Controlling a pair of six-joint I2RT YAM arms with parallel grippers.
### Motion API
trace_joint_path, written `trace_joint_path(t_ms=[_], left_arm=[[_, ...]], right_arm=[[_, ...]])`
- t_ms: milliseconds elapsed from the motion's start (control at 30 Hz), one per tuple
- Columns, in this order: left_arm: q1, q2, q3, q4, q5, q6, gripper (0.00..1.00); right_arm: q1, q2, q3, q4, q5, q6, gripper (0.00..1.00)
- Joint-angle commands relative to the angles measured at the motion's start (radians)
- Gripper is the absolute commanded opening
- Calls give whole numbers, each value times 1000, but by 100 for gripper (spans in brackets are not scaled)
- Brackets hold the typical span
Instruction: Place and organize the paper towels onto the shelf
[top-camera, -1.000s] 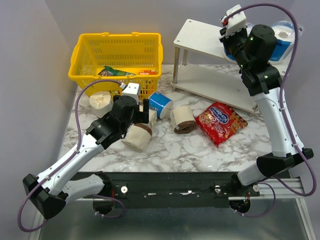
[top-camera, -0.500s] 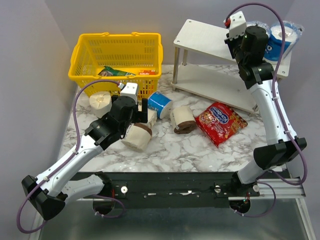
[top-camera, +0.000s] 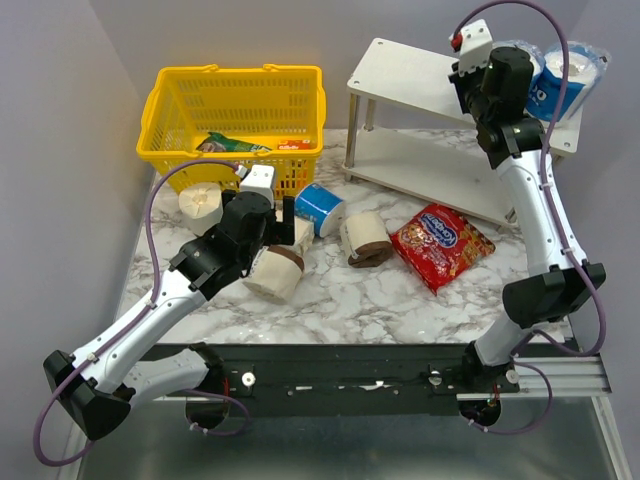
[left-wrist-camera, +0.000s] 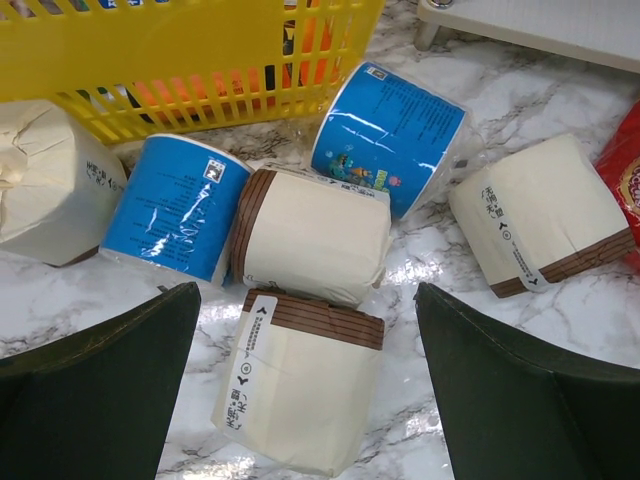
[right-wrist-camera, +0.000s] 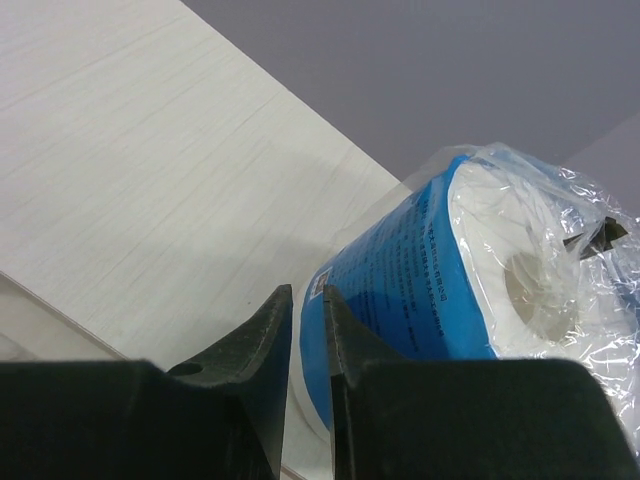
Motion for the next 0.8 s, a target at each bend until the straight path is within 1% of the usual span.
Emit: trace_joint_path(t_ms=[0,100,133,167,200,233,267,300,333,367,400,467,533,567,633,667,700,767], left_arm=[[-4,-9,-14,-6,-52,5,99],[-4,-11,-12,-5,-62,5,99],[-2,-15,-12,-5,-68,5,99],[-2,-20,-14,-5,-81,0,99],[-4,-31,-15,0,-88,-1,99],[-4,-38,-23,3,-98,-1,99],[-4,-46,-28,8,-102,-1,99],[-4,-58,-32,18,-113,-1,99],[-4,-63,-38,22,-116,-1,99],[-4,-66,-40,25,-121,-1,99],[-4,-72,-41,28,-128,-4,99],[-4,-72,-44,29,-141,-9,99],[-4,-74,-46,31,-154,-15,99],[-4,-74,-46,31,-159,-18,99],[-2,-77,-46,29,-173,-24,99],[-4,-78,-46,29,-177,-26,99],[-4,-84,-48,34,-182,-26,99],[-4,-89,-51,35,-193,-29,99]], right_arm=[[5,8,66,-43,-109,69,26],[65,-44,53,-57,-151,144,29],[79,-61,42,-57,-155,177,34],[103,-108,-14,-51,-172,256,35],[114,-134,-57,-14,-192,296,37],[126,-163,-108,14,-225,333,42],[155,-197,-175,49,-239,411,46],[175,-249,-291,130,-237,449,48],[195,-271,-355,165,-233,467,51],[243,-285,-402,198,-211,526,53],[269,-298,-482,244,-206,545,54],[341,-297,-542,282,-113,594,56],[381,-274,-611,324,-83,638,59],[412,-260,-627,325,-71,710,59],[438,-219,-650,322,-51,798,60],[465,-211,-682,324,-2,917,61],[479,-202,-703,336,33,989,62],[533,-173,-769,389,99,1136,67]])
